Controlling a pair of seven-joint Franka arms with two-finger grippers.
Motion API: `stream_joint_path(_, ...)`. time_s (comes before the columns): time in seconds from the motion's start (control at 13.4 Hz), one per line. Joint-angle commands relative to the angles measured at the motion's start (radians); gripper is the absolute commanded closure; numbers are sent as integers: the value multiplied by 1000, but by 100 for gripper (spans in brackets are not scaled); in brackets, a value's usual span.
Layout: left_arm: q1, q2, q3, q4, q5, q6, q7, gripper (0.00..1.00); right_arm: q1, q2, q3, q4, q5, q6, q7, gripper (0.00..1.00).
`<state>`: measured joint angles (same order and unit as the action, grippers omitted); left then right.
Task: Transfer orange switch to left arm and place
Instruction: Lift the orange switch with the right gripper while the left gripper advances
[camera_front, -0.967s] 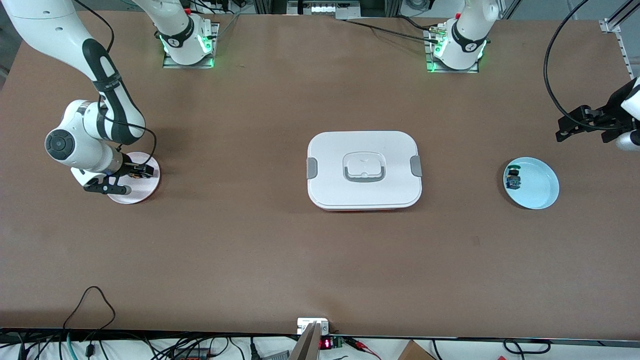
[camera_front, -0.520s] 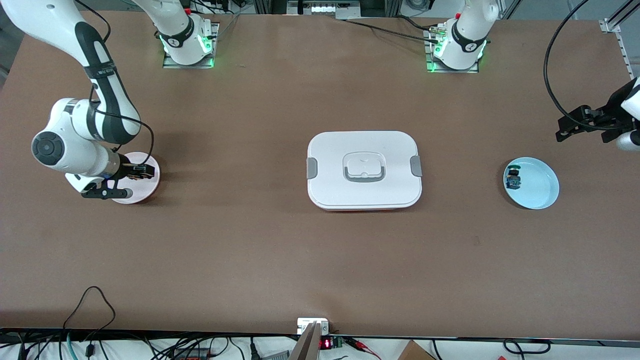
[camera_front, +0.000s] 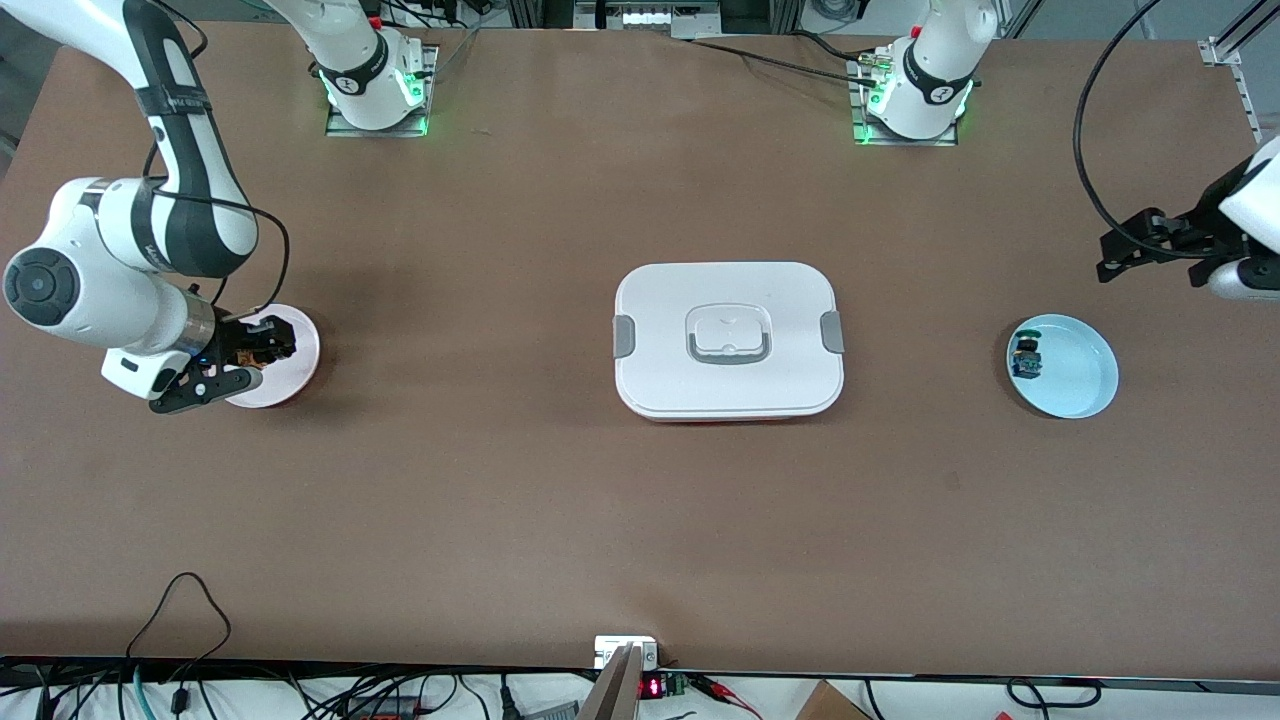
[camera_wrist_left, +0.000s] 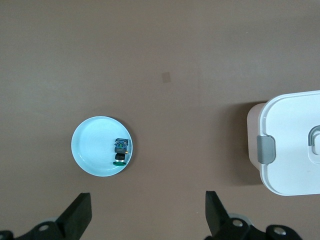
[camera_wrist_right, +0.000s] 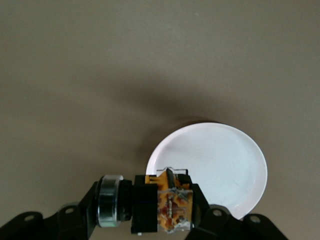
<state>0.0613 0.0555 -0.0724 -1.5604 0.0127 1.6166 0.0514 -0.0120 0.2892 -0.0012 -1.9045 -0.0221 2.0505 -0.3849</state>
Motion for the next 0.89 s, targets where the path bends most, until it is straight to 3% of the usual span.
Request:
stream_joint_path(0.0,-28,67,3,77,-26,-18,22,0,-11,-79,69,48,17,-178,-122,93)
stream_joint_path(0.15,-50,166,3,82,-14,-24,16,0,-9,-103,113,120,108,-258,-156,95)
stream_joint_path(0.45,-48,230,5,100,-57,-34,25,0,-5,-142,243,206,244,-337,-147,98)
stream_joint_path(0.59,13,250,8,98,-187,-47,27,0,-5,-163,324,214,342,-317,-161,99)
stream_joint_path(0.82,102,317,6,92,-600,-190,62,0,13,-166,444,242,442,-187,-235,100)
